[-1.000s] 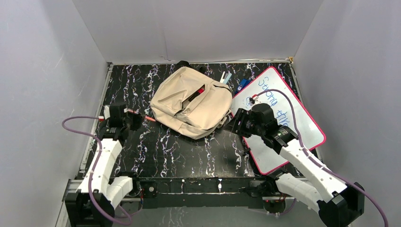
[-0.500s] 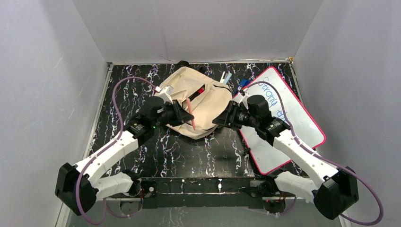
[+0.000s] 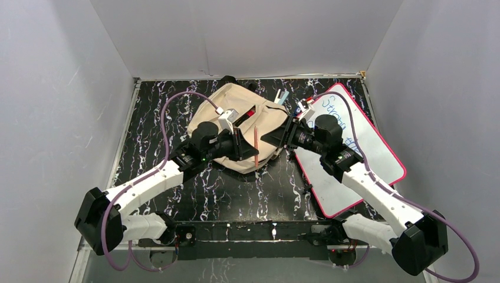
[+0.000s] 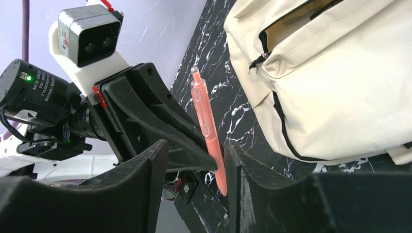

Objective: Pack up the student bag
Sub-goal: Pick up the stationery from the center of the board.

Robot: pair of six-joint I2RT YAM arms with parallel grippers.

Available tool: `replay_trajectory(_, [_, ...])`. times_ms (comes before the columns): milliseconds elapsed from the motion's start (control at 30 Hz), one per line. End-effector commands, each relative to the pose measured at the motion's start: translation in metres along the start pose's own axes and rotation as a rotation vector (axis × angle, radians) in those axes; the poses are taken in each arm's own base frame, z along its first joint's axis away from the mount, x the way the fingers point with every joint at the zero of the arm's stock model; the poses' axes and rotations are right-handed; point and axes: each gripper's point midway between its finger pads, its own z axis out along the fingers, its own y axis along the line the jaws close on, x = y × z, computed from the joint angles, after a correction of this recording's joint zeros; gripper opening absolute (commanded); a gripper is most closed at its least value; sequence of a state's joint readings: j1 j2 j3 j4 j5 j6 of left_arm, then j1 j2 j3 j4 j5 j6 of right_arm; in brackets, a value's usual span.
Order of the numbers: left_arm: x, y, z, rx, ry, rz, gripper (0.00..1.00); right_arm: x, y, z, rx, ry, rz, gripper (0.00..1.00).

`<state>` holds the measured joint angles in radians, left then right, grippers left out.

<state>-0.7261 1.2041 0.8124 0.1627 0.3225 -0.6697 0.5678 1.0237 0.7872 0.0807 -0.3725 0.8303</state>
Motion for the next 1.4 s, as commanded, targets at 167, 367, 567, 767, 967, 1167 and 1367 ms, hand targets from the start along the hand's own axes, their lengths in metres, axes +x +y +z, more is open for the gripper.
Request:
replay_trajectory(167, [-0.012, -0.029, 0.0, 0.118, -0.034, 0.053, 0.0, 0.004, 0.001, 0.011, -0.049, 0.025, -0.036, 0.48])
replay_trajectory(367, [-0.007, -0.035, 0.004, 0.157, -0.005, 0.048, 0.0, 0.01, -0.003, 0.017, -0.05, 0.051, -0.028, 0.48])
replay_trajectory(567, [0.0, -0.035, 0.009, 0.161, 0.023, 0.052, 0.0, 0.012, -0.006, 0.018, -0.044, 0.058, -0.025, 0.46])
replay_trajectory(767, [0.0, -0.032, 0.011, 0.148, 0.018, 0.044, 0.0, 0.016, -0.01, 0.019, -0.036, 0.074, -0.019, 0.37])
replay_trajectory(967, [-0.003, -0.031, 0.012, 0.134, 0.016, 0.042, 0.0, 0.023, -0.015, 0.021, -0.023, 0.1, -0.005, 0.33])
replay_trajectory(1167, [-0.007, -0.028, 0.011, 0.1, 0.003, 0.047, 0.1, 0.02, -0.017, 0.023, -0.005, 0.093, 0.003, 0.16])
replay_trajectory(1367, [-0.019, -0.011, 0.003, -0.041, -0.012, 0.1, 0.44, 0.01, -0.027, 0.017, 0.09, 0.041, 0.015, 0.0])
